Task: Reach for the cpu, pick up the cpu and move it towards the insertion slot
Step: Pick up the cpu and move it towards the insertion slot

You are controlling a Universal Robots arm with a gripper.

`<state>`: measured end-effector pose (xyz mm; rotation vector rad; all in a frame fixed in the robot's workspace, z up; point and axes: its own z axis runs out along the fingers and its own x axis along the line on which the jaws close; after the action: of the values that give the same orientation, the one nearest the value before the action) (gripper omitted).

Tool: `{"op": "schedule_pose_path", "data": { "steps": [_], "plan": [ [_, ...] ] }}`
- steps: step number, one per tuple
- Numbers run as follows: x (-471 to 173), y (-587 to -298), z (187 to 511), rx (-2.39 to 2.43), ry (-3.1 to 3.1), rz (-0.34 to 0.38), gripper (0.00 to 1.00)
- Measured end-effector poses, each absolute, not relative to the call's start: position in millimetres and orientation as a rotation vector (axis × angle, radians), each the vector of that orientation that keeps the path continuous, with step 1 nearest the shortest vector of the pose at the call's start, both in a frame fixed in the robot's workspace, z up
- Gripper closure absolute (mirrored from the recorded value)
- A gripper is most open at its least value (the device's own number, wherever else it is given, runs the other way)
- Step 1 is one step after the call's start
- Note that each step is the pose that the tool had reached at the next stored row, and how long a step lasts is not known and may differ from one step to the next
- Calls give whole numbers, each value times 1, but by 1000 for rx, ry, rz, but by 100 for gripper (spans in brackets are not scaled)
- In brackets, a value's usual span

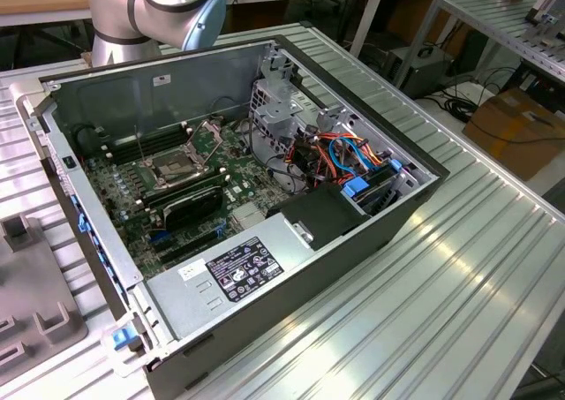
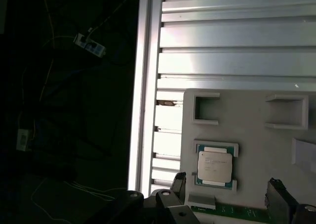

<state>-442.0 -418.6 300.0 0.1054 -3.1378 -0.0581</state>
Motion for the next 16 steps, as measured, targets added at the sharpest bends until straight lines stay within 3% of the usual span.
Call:
{"op": "schedule_pose_path", "data": {
  "steps": [16],
  "plan": [
    [-442, -425, 296, 105, -3138, -58, 27]
  ]
}}
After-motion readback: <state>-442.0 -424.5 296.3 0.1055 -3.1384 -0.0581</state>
